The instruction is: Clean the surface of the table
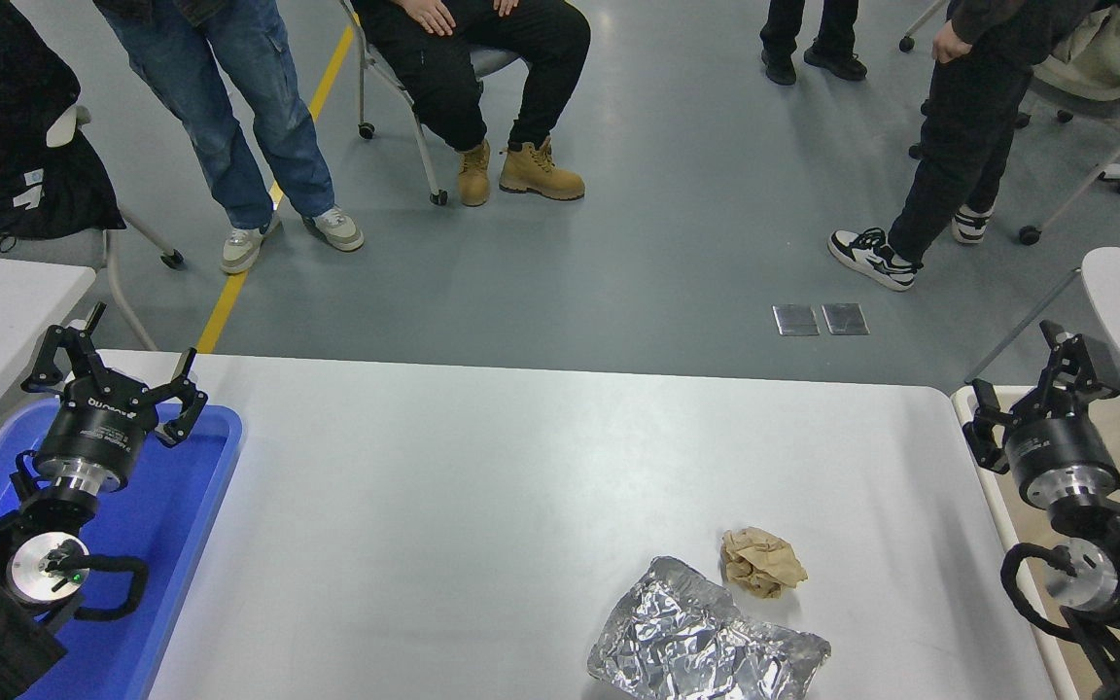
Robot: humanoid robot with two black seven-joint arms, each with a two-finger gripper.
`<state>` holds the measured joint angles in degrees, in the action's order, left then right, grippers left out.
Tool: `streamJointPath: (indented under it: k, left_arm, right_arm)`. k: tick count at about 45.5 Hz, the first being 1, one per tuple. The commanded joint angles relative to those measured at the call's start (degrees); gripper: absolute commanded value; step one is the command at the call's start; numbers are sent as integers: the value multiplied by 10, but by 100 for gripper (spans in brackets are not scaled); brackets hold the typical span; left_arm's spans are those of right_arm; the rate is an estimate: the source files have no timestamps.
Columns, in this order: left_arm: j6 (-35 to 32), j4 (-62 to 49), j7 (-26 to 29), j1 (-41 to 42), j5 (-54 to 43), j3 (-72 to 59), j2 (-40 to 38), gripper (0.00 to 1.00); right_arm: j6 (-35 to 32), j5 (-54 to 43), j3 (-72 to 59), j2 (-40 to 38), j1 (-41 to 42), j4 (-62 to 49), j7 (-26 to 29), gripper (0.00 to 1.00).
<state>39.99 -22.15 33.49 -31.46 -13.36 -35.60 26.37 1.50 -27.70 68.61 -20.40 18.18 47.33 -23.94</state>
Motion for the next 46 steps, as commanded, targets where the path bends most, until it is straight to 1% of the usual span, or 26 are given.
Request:
streamJointPath:
  k: [1,20,25,30,36,42,46]
  left_arm:
    - [0,0,0,0,0,0,0,100]
    - [0,0,0,0,0,0,0,100]
    - [0,0,0,0,0,0,0,100]
    - [0,0,0,0,0,0,0,100]
    - [0,0,0,0,0,0,0,100]
    - [0,0,0,0,0,0,0,100]
    - [0,0,0,0,0,0,0,100]
  right_arm:
    - [0,0,2,10,-11,0,-8,99]
    - [1,0,-10,-6,-2,-10,-8,99]
    - [1,0,-18,-9,18,-29,-8,99]
    - [1,1,-41,-32,36,-50,-7,99]
    - [10,3,-104,-72,68,-75,-7,99]
    - [6,32,-113,-89,75,-81,-7,99]
    - [3,32,-124,-104,89,-80,-5,99]
